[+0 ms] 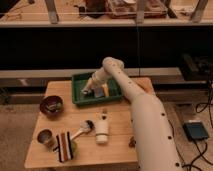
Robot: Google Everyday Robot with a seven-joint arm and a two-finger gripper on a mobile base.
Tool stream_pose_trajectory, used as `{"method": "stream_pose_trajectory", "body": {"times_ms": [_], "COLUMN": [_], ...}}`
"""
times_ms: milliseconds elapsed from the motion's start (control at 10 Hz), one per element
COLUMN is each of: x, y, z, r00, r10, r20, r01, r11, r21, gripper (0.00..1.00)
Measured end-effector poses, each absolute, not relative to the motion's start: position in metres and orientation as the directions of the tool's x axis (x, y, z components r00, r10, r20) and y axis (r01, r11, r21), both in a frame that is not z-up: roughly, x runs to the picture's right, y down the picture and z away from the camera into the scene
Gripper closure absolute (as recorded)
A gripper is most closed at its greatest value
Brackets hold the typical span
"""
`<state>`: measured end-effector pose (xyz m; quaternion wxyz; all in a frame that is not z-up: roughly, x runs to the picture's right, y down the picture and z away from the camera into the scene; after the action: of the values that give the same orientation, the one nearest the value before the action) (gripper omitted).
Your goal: Wipe tray with towel
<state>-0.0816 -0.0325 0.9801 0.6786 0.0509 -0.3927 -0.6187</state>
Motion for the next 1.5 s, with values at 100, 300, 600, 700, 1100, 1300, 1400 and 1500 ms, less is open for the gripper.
{"method": "stream_pose_trajectory", "body": {"times_ms": [100,300,600,700,1100,1300,1400,1500], "x": [-0.072,-0.067,-0.091,-0.108,-0.134,-0.129,-0.117,-0.106], "y": [-0.042,-0.058,-0.072,-0.071,-0.038,-0.022,-0.017,-0.016], "z": [0.986,0.996,1.000,0.997,0.984,0.977,0.971,0.971], "r00": [-0.055,-0.029,-0.027,-0.045,-0.115,-0.136,-0.139,-0.135], "r10": [-0.882,-0.886,-0.891,-0.892,-0.881,-0.874,-0.874,-0.874], "r20": [0.468,0.462,0.453,0.450,0.459,0.466,0.466,0.466], "r01": [0.806,0.815,0.812,0.808,0.788,0.781,0.783,0.786], "r11": [0.237,0.247,0.244,0.233,0.200,0.195,0.191,0.192], "r21": [0.542,0.525,0.529,0.541,0.583,0.593,0.592,0.587], "gripper": [1.00,1.00,1.00,1.00,1.00,1.00,1.00,1.00]}}
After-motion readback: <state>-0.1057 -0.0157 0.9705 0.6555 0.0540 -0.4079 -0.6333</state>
